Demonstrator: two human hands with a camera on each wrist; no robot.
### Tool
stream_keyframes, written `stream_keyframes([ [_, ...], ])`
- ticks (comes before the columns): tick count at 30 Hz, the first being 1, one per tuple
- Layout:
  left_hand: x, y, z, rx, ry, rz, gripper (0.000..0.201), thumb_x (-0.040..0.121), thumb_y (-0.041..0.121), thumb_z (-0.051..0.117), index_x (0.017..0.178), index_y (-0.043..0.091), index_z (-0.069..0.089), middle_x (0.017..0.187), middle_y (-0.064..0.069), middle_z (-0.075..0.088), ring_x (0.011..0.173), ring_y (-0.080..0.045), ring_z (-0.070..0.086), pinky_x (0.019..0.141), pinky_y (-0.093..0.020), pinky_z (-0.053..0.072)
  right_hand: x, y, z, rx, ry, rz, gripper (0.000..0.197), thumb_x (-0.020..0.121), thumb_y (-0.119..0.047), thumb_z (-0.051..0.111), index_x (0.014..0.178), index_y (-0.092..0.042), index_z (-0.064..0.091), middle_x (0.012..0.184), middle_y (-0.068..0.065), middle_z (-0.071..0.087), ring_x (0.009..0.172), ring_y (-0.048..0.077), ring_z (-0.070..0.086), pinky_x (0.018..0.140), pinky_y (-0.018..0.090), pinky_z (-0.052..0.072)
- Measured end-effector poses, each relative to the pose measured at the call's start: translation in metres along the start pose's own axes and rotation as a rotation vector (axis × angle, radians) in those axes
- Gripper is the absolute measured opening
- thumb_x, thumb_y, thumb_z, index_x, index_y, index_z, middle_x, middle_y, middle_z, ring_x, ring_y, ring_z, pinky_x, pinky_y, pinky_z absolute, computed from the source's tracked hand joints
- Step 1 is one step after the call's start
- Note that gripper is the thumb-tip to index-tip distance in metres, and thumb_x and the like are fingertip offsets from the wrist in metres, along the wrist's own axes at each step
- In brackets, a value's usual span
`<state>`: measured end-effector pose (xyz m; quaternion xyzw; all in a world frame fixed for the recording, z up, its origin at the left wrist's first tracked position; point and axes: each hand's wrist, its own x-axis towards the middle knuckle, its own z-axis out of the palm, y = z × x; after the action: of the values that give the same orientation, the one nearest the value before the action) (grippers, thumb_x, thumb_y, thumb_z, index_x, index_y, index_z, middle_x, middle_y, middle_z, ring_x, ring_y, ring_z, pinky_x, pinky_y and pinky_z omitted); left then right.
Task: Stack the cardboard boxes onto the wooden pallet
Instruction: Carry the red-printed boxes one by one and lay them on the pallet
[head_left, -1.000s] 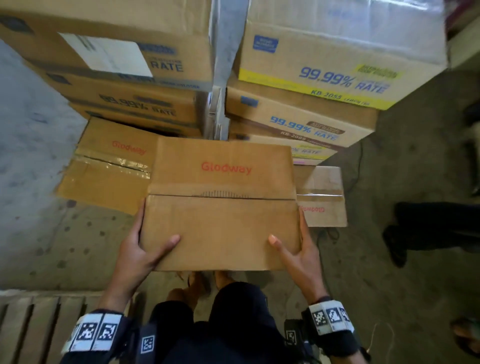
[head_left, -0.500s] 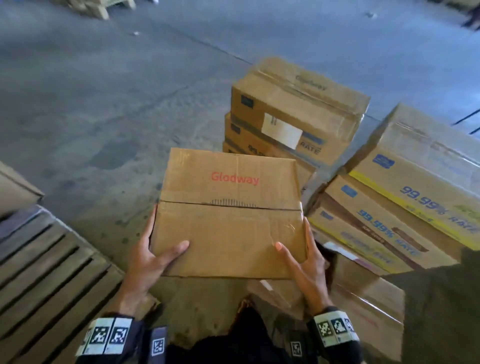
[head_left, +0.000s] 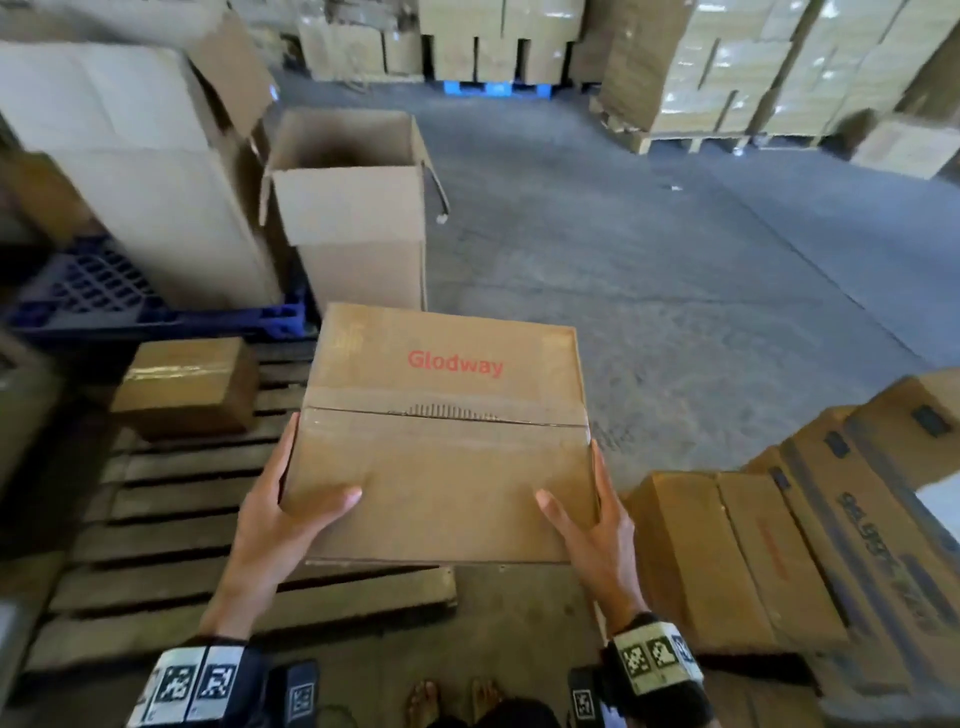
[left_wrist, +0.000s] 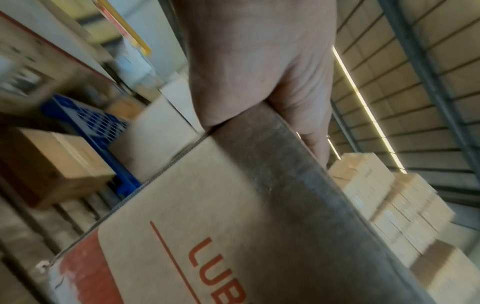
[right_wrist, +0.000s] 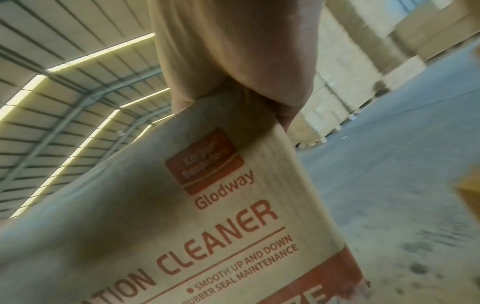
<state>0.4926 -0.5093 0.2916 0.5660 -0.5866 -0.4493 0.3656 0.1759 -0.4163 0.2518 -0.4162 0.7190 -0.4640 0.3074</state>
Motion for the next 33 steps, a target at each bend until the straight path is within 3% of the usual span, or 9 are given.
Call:
stream_keyframes([
  [3,-0.016,-0.010,-0.041,0.013,0.155,-0.001,0.100,0.070,0.046,0.088,0.149,0.055,0.026,0.131,0.024,0.055,0.122,-0.005,0.052,0.103,-0.039,0.044,0.017,-0.031,0.042,-0.016,-0.133,-0.116,0.103,0.078,-0.068,0.071,0.158,-0.040,0.013,0.152,-0.015,0.037,0.135,0.004,0.040,0.110,0.031,0.038],
  [7,-0.036,-0.022,-0.077,-0.002,0.363,-0.044,0.097,0.071,0.037,0.084,0.147,0.054,0.027,0.126,0.027,0.052,0.112,0.001,0.055,0.092,-0.027,0.047,0.035,-0.062,0.087,0.018,-0.286,-0.200,0.097,0.081,-0.047,0.071,0.159,-0.034,0.015,0.138,-0.029,0.037,0.112,-0.032,0.035,0.095,0.000,0.030],
  [9,-0.047,-0.028,-0.089,-0.052,0.456,-0.081,0.102,0.072,0.034,0.085,0.152,0.050,0.024,0.128,0.024,0.052,0.112,-0.003,0.056,0.091,-0.031,0.051,0.043,-0.073,0.110,-0.002,-0.375,-0.241,0.097,0.081,-0.052,0.073,0.159,-0.036,0.017,0.146,-0.022,0.040,0.124,-0.017,0.039,0.104,0.009,0.031],
  [11,-0.050,-0.028,-0.092,-0.060,0.480,-0.107,0.102,0.074,0.029,0.084,0.153,0.047,0.023,0.123,0.026,0.049,0.107,-0.002,0.056,0.085,-0.024,0.051,0.052,-0.073,0.119,0.003,-0.423,-0.223,0.101,0.079,-0.062,0.073,0.159,-0.039,0.016,0.150,-0.016,0.042,0.132,0.001,0.043,0.106,0.017,0.034],
  [14,-0.054,-0.027,-0.094,-0.095,0.571,-0.149,0.101,0.075,0.027,0.084,0.153,0.046,0.022,0.120,0.025,0.048,0.105,-0.005,0.058,0.073,-0.016,0.051,0.066,-0.077,0.134,0.000,-0.509,-0.259,0.105,0.071,-0.072,0.069,0.158,-0.043,0.017,0.153,-0.017,0.040,0.134,0.004,0.042,0.103,0.013,0.036],
  [16,-0.053,-0.030,-0.094,-0.115,0.580,-0.148,0.103,0.073,0.029,0.085,0.153,0.047,0.022,0.125,0.025,0.048,0.109,-0.008,0.059,0.076,-0.019,0.053,0.079,-0.076,0.142,-0.003,-0.524,-0.268,0.107,0.066,-0.082,0.066,0.156,-0.048,0.018,0.152,-0.015,0.045,0.135,0.009,0.047,0.110,0.030,0.041],
  [21,-0.039,-0.039,-0.095,-0.140,0.614,-0.162,0.103,0.074,0.031,0.085,0.152,0.051,0.021,0.129,0.024,0.049,0.109,-0.009,0.061,0.078,-0.024,0.056,0.105,-0.079,0.161,-0.094,-0.586,-0.307,0.101,0.072,-0.078,0.063,0.155,-0.051,0.014,0.149,-0.011,0.049,0.131,0.018,0.052,0.108,0.046,0.046],
  [26,-0.016,-0.046,-0.105,-0.154,0.613,-0.212,0.104,0.075,0.029,0.082,0.155,0.044,0.017,0.125,0.029,0.042,0.110,-0.005,0.055,0.074,-0.018,0.051,0.126,-0.084,0.184,-0.052,-0.615,-0.306,0.096,0.076,-0.068,0.068,0.156,-0.047,0.019,0.141,-0.018,0.055,0.124,0.002,0.056,0.104,0.036,0.051],
  [33,0.036,-0.072,-0.145,-0.149,0.578,-0.264,0.105,0.073,0.032,0.080,0.155,0.045,0.016,0.122,0.030,0.040,0.105,-0.002,0.055,0.069,-0.014,0.049,0.151,-0.089,0.245,-0.083,-0.596,-0.237,0.098,0.072,-0.077,0.066,0.153,-0.055,0.016,0.140,-0.022,0.052,0.124,0.006,0.055,0.104,0.037,0.049],
])
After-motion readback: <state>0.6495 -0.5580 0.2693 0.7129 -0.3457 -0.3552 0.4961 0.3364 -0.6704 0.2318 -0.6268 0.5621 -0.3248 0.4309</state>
